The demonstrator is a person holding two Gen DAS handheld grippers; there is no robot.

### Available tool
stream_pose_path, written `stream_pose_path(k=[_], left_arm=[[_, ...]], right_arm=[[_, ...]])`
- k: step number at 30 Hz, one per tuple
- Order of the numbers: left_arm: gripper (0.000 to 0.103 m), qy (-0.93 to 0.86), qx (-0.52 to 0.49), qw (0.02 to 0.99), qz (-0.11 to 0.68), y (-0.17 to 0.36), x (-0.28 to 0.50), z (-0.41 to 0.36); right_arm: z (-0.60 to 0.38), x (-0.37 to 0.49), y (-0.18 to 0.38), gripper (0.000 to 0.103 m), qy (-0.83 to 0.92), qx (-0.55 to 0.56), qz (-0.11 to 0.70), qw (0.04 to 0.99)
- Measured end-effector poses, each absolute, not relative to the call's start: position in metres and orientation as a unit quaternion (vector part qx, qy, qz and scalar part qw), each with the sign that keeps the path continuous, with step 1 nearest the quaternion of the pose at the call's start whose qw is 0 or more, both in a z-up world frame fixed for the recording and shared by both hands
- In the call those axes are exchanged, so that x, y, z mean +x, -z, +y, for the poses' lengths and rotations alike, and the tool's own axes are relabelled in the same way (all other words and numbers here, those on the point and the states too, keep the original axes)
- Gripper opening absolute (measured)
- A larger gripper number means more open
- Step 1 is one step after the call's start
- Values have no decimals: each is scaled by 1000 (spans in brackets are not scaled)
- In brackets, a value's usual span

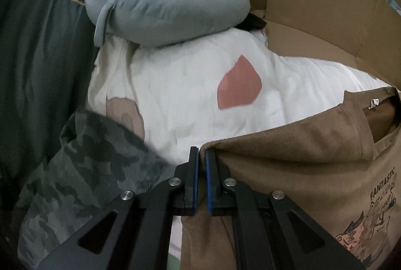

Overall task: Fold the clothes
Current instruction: 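Lift the brown T-shirt with both grippers and carry it toward the cardboard box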

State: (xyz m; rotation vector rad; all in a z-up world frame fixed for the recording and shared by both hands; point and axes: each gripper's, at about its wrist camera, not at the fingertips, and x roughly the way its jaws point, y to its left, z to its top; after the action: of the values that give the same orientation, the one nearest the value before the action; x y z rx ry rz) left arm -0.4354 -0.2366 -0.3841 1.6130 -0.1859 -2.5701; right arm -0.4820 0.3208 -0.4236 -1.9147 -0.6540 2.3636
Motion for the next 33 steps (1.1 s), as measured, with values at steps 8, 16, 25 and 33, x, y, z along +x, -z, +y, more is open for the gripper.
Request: stream_pose_path(k=[8, 16, 25, 33], left_arm=[[5, 843, 530, 55, -73, 386, -460, -236], [5, 839, 537, 40, -80, 396, -485, -225], [5, 828, 552, 45, -82, 415, -495, -225], [5, 830, 552, 29, -77, 417, -498, -224]], right_arm=[[322, -501, 423, 4, -763, -610, -213, 28], [329, -512, 436, 4, -753, -619, -217, 47], [333, -515, 448, 4, -749, -626, -213, 50], [335, -515, 455, 4, -745, -631, -209, 60]])
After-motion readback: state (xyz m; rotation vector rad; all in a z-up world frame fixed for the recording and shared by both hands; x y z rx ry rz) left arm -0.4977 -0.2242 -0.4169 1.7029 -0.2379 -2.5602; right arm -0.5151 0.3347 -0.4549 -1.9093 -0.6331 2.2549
